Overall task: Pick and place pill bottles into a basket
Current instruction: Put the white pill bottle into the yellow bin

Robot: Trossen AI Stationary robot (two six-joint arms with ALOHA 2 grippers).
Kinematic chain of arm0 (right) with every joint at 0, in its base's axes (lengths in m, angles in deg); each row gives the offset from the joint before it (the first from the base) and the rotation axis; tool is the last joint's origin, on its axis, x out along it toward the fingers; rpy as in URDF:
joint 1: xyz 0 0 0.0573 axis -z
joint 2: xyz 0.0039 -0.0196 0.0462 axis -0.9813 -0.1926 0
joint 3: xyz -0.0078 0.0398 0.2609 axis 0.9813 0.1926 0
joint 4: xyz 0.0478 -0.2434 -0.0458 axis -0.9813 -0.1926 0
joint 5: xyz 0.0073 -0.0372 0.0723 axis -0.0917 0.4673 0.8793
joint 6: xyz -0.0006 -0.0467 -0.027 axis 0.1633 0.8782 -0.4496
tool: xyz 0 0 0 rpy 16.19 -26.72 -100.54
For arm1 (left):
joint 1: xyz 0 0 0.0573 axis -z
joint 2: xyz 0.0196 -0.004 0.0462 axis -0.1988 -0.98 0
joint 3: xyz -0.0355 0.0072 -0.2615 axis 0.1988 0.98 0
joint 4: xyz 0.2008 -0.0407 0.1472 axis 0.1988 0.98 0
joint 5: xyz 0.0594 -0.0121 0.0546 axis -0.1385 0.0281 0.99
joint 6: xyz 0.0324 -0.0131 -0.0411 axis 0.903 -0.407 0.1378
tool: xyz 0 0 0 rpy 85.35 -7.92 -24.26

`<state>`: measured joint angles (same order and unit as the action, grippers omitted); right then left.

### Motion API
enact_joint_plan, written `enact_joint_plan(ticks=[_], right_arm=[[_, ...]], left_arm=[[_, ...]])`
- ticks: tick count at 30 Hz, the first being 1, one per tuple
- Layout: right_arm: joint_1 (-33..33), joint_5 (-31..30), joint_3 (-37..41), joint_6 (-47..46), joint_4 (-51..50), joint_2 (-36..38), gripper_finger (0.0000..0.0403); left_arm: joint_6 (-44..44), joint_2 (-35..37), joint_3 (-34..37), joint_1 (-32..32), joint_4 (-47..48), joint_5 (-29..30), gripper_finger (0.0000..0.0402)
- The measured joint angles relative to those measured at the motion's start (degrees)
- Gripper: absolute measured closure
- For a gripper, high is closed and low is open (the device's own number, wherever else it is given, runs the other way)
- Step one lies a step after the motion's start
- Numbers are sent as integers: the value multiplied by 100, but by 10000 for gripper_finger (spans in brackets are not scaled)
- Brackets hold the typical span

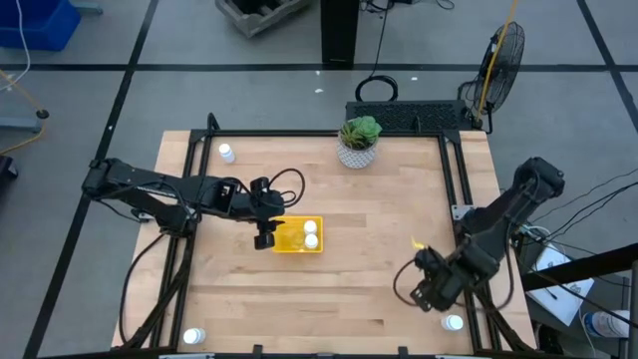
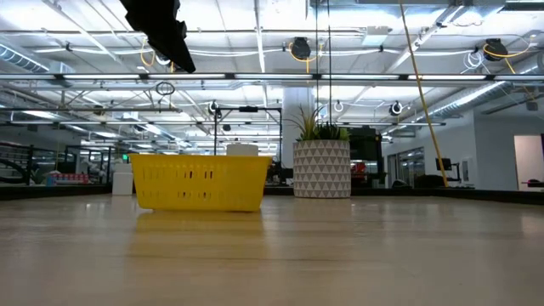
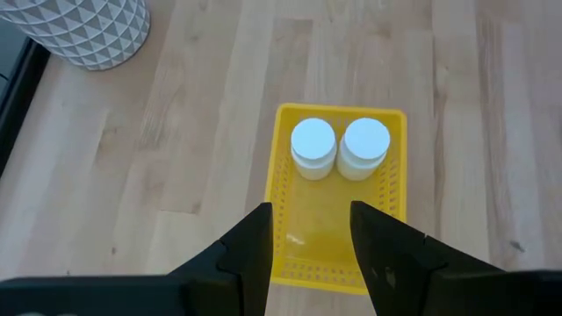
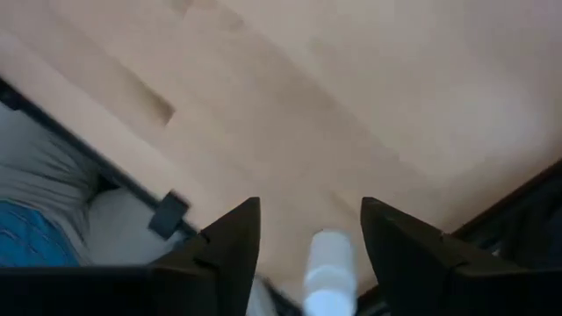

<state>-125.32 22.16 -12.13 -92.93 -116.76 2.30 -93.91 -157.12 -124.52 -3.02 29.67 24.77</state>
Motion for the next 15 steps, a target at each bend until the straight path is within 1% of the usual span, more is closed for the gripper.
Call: enact_joint_plan(ticks=[5,9,13,15], right_arm=[[-315,-138,-692,-487,-148,-572,244],[-589,-139,-1155,-883,-518,-910,256],[-973,-120,-1298,-1365,-1050,-987,261],[-1168,-120,-1298,-1495,-1065,-968,261]], left_arm=[[90,0,0,0,0,2,245],[169,0,0,0,0,2,245],[191,2,116,0,-45,2,245],[192,0,217,0,-32,2,245]])
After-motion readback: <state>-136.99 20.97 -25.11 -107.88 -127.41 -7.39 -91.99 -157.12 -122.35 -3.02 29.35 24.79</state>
